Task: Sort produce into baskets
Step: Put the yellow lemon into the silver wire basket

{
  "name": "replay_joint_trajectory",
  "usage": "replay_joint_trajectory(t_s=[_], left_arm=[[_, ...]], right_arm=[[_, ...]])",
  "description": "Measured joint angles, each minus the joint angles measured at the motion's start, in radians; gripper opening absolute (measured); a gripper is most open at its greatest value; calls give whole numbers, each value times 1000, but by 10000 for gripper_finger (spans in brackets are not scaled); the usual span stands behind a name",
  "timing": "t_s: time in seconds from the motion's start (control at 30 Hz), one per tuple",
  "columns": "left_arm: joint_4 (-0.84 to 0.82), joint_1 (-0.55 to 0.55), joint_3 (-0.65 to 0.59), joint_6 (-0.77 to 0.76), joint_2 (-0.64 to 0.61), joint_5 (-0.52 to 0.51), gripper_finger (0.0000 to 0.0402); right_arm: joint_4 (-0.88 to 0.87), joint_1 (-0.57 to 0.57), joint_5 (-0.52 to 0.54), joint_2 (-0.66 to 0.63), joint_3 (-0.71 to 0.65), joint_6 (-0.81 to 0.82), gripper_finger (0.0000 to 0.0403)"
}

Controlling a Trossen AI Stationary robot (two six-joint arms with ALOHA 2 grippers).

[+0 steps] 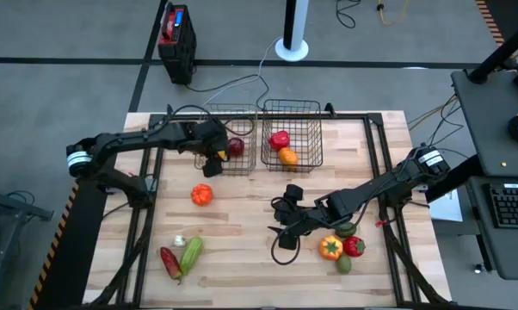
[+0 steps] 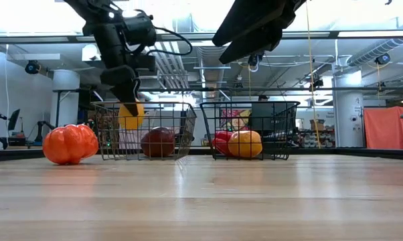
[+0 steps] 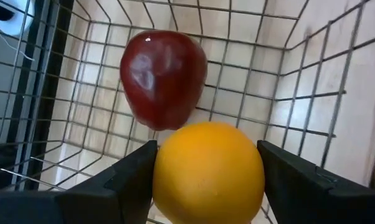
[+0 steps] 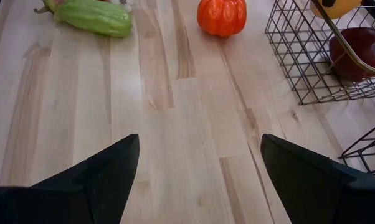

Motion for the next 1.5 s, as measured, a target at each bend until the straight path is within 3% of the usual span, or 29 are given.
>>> replay_joint_trajectory(t_s=[0.53, 1.1, 1.5], left_arm=[[-10, 49, 2, 37, 8, 0, 237], [71, 107, 2, 62, 10, 83, 237], [34, 107, 2, 27, 88, 83, 246]], right_arm=[[1, 0, 0, 0, -2, 0, 327], [3, 0, 23, 0, -2, -3, 327], [1, 0, 23, 0, -2, -9, 327]])
